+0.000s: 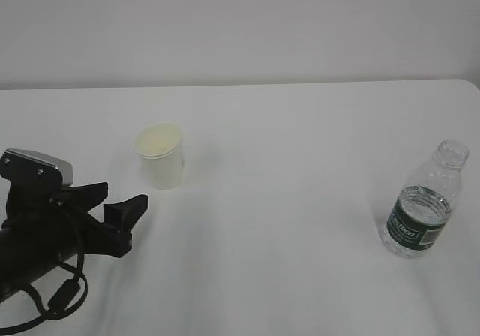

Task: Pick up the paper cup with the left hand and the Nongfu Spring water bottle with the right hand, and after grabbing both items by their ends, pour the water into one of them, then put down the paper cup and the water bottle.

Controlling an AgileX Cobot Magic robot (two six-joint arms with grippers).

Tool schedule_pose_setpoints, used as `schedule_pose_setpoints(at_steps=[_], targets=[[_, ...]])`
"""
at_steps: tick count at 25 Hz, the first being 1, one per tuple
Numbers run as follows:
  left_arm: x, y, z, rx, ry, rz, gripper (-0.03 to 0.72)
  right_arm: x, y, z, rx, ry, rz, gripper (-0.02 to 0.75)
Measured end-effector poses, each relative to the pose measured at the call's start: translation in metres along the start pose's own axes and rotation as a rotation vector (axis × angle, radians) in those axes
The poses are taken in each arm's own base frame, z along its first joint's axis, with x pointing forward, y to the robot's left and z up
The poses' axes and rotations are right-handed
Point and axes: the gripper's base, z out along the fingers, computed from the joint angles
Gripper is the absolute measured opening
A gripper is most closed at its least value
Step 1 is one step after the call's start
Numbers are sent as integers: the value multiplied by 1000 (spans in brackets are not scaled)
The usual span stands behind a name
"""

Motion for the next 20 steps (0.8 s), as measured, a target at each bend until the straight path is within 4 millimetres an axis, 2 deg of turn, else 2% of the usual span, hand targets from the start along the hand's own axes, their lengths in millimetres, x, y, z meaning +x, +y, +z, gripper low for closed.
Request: schedule_pose_setpoints(at_steps=[5, 14, 17, 20], targets=[[2, 3, 11, -30, 1, -13, 513, 0, 0, 0, 0, 0, 0, 587], [1, 14, 10, -152, -15, -69, 496, 0, 0, 0, 0, 0, 0, 587], [1, 14, 10, -150, -15, -68, 465, 0, 0, 0, 0, 0, 0, 586], [1, 10, 11, -115, -12, -52, 404, 0, 0, 0, 0, 0, 0, 587]])
